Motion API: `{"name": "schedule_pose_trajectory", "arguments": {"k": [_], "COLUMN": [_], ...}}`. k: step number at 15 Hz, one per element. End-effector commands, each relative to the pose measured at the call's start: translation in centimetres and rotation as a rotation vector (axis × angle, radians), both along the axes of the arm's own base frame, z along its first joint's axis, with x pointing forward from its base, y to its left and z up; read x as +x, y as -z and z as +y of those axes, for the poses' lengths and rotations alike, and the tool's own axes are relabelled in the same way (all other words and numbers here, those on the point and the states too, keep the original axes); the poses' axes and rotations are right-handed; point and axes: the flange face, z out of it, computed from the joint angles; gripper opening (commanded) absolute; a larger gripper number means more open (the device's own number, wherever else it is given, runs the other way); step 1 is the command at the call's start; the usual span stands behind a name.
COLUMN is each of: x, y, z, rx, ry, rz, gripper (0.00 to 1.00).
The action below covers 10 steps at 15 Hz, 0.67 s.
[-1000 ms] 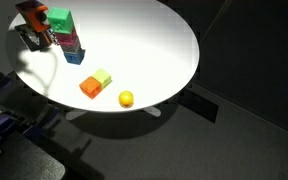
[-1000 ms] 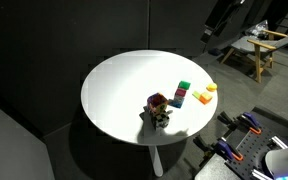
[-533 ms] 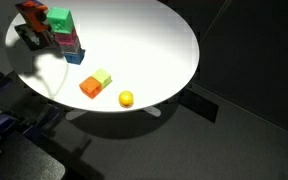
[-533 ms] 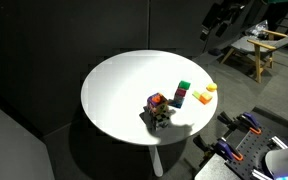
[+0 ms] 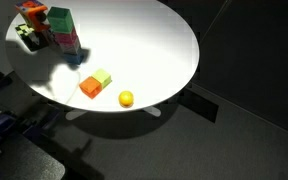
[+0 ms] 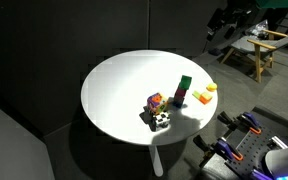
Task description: Put the light green block on top of the dark green block
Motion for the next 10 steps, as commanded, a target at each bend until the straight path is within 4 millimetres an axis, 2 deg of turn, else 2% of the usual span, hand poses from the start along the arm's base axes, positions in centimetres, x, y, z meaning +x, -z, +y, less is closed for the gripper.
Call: {"name": "schedule_pose_trajectory", "arguments": {"k": [1, 5, 6, 10], "x": [0.3, 0.2, 0.0, 0.1], "y": [0.6, 1.3, 1.4, 1.7], "z": [-2.6, -4.4, -3.8, -4.1], "rx": [-0.037, -0.064, -0.047, -0.047], "ry": [0.076, 0.105, 0.078, 0.083], "rz": [0.017, 0.047, 0.044, 0.050], "gripper": [1.00, 1.00, 1.00, 1.00]}}
